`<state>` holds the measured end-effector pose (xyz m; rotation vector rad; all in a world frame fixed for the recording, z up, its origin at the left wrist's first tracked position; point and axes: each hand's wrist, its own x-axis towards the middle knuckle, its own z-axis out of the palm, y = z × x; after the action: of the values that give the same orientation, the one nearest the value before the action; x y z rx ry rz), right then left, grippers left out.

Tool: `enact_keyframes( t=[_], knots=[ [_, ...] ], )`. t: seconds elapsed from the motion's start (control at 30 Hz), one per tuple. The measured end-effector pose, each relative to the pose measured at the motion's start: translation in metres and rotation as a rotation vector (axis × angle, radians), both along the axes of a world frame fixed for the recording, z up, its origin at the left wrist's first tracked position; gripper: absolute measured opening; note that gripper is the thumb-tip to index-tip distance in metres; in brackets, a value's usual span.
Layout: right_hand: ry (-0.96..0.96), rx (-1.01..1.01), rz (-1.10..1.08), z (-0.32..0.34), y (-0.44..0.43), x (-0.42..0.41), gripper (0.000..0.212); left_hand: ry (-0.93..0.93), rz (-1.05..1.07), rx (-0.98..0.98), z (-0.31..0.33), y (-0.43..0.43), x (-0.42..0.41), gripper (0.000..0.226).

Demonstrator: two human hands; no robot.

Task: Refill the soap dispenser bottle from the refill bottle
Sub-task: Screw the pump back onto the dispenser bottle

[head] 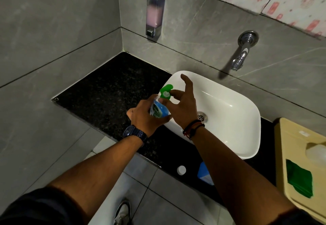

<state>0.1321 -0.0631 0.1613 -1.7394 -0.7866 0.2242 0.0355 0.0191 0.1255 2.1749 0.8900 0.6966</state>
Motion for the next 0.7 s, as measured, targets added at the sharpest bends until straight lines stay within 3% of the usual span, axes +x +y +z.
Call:
enact_keyframes(
  t=[0.23,0.4,0.57,0.7],
  knots=[
    [-0.024,-0.06,-0.13,0.003,0.008,-0.015,0.064,-0.028,0.046,0.026,-0.007,0.003,-0.004,0.068],
    [-0.008,-0.045,-0.099,0.002,0.011,-0.021,0.057,-0.066,0.049,0.035,-0.015,0.008,-0.008,0.07],
    [-0.039,-0.093,-0.043,-0.012,0.011,-0.028,0.067,-0.089,0.085,-0.004,-0.033,0.021,-0.014,0.075],
    [-0.094,-0.266,-0.054,-0.06,0.001,-0.038,0.074,-0.141,0.154,-0.09,-0.061,0.035,-0.029,0.076]
  ],
)
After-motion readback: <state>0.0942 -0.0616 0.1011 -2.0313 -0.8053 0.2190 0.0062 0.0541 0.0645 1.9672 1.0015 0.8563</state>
